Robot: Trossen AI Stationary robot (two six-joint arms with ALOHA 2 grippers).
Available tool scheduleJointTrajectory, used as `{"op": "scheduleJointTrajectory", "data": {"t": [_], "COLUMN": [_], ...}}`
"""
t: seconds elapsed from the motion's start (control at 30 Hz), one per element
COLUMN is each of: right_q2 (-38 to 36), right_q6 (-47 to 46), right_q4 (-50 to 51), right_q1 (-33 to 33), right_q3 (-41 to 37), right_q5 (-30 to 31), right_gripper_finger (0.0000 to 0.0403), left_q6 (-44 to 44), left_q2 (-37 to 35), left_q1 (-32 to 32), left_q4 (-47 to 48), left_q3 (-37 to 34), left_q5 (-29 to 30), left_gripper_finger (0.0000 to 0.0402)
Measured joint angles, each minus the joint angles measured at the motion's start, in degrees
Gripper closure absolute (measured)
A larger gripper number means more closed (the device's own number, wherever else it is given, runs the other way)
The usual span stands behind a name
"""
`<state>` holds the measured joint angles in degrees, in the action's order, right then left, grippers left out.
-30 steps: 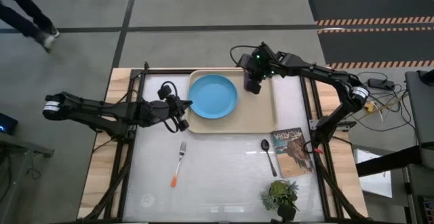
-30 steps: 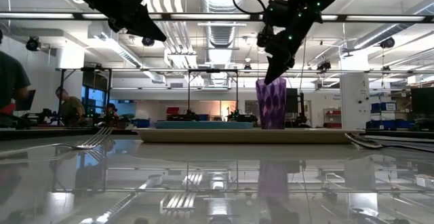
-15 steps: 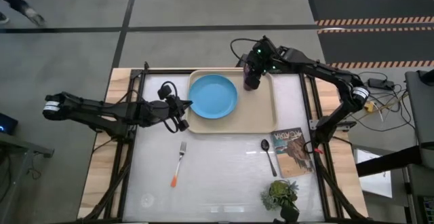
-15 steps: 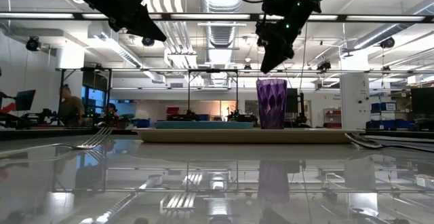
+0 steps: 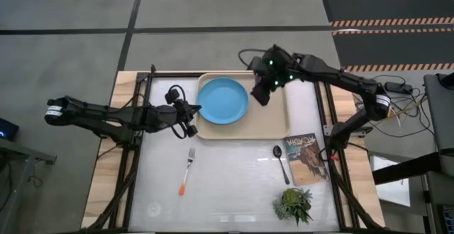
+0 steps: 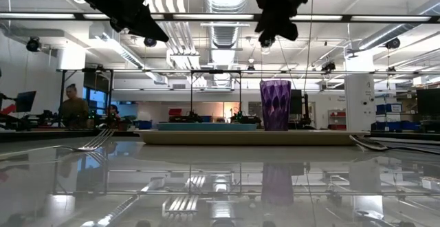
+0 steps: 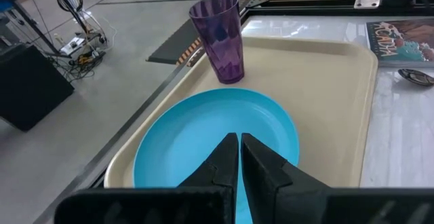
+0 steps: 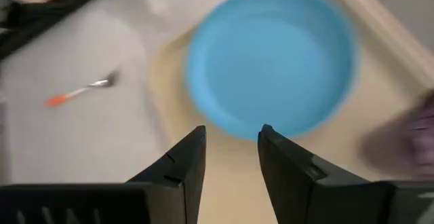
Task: Pick and place plate/cup/fork/spoon on tray
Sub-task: Put the black spoon on the right of the tray
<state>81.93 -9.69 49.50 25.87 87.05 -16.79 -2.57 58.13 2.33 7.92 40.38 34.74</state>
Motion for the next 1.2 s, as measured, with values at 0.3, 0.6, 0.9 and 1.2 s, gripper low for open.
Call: {"op": "scheduleJointTrajectory", "data": {"t": [0.3, 0.6, 0.9, 1.2], "right_q2": [0.1, 1.1, 1.4, 1.4], "right_q6": [-11.7, -19.5, -39.4, -57.4], "right_q4": [1.3, 1.2, 1.3, 1.4], "right_q1": [-13.9, -26.4, -33.0, -35.7], "right_q3": [-0.4, -6.3, -18.0, -29.3], "right_q5": [0.1, 5.3, 6.3, 6.2], "right_gripper_finger": [0.028, 0.0282, 0.0282, 0.0282], "left_q6": [0.0, 0.0, 0.0, 1.1], "left_q2": [0.0, 0.0, 0.0, 0.0], "left_q1": [0.0, 0.0, 0.0, 0.0], "left_q4": [0.0, 0.1, 0.0, -0.2], "left_q3": [0.0, -0.5, -0.6, -1.9], "left_q5": [0.0, 0.0, 0.0, 0.0], "left_gripper_finger": [0.0401, 0.0401, 0.0401, 0.0401]}}
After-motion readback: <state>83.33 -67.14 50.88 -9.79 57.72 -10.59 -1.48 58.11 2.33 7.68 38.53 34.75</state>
